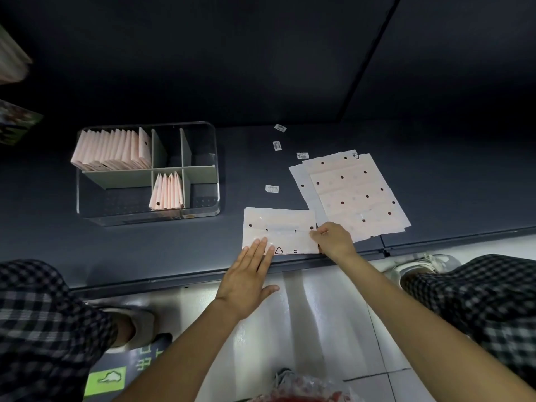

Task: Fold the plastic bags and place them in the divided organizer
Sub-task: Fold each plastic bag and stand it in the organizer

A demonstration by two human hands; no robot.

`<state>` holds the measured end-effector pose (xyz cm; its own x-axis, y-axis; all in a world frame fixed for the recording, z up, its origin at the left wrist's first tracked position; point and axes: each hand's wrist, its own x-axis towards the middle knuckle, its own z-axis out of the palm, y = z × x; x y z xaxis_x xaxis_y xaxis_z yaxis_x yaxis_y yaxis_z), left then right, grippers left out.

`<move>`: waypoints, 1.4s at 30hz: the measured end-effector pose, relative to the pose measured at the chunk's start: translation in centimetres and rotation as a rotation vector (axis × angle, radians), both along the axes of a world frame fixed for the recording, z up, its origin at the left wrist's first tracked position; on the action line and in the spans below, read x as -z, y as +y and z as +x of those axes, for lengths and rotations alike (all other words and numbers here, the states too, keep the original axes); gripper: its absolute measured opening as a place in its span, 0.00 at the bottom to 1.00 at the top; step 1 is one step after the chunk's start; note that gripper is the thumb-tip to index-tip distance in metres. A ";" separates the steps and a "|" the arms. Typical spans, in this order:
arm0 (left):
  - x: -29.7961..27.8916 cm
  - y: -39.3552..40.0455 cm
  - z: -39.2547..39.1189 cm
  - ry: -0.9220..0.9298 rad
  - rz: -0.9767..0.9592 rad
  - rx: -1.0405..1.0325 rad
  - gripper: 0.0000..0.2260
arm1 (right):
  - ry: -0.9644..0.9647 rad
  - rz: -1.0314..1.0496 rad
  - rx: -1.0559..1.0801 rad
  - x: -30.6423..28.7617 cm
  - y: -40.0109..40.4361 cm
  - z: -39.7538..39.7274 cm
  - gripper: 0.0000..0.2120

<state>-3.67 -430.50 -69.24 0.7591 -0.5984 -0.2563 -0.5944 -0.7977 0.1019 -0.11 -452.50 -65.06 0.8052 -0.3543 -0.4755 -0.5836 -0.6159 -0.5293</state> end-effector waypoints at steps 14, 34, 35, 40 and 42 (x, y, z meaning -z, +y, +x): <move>-0.4 -0.3 -0.4 0.024 -0.014 -0.028 0.36 | -0.181 -0.626 -0.983 3.3 2.1 -7.1 0.34; -0.5 1.0 -0.4 0.022 -0.031 -0.112 0.33 | -0.536 -0.455 -0.750 0.8 2.8 -3.3 0.03; -0.7 1.0 -0.3 0.023 -0.046 -0.119 0.32 | -0.536 -0.485 -0.768 0.8 2.9 -3.3 0.04; -1.8 0.8 1.1 -0.023 -0.246 -0.244 0.32 | -0.404 -0.450 -0.795 1.1 2.8 -2.8 0.05; -2.0 1.2 2.0 -0.007 -0.302 -0.282 0.30 | -0.338 -0.345 -0.783 1.0 2.5 -2.8 0.06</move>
<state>-1.65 -429.34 -67.25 0.9052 -0.4141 -0.0955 -0.3581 -0.8642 0.3536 -2.87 -450.04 -66.05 0.9518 0.2726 -0.1403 0.2195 -0.9254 -0.3089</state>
